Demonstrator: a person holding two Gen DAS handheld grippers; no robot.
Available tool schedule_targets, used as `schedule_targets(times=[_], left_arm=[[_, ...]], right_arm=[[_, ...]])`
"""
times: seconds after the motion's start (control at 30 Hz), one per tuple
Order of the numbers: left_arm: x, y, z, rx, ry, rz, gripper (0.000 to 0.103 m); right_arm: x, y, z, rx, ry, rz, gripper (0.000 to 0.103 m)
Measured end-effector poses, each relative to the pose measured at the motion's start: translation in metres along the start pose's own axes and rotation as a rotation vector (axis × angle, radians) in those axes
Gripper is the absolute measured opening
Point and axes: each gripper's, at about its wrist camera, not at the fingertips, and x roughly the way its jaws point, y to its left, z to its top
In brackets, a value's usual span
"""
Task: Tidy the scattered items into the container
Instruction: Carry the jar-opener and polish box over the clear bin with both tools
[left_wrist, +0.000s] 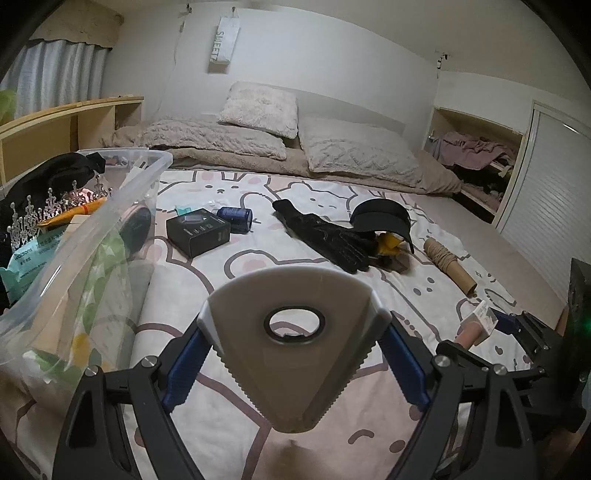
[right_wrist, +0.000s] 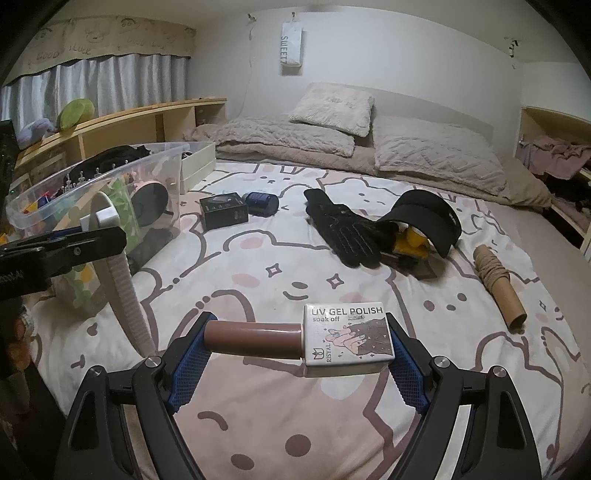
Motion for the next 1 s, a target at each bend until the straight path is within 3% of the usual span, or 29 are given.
schedule_targets(times=[0.23,0.43,0.8,1.0], left_arm=[[-0.01,-0.001,0.007,-0.002,-0.023,-0.015,0.089],[-0.028,0.005,0.031,-0.016,-0.079,-0.022,0.089],[-0.078,0.045,0.106,-0.026,-0.183,0.041,0.089],[-0.102,0.077,0.139,-0.003,-0.193,0.125,0.089]], right_arm=[[-0.005,-0.001,0.009,0.021,-0.003,0.027,0.087],[-0.012,0.007,0.037,0.036,-0.009,0.092,0.087],[-0.032,0.043,0.13,-0.013,-0.071,0.185,0.087],[-0.029,0.067,0.169,-0.024,-0.044,0.266,0.087]])
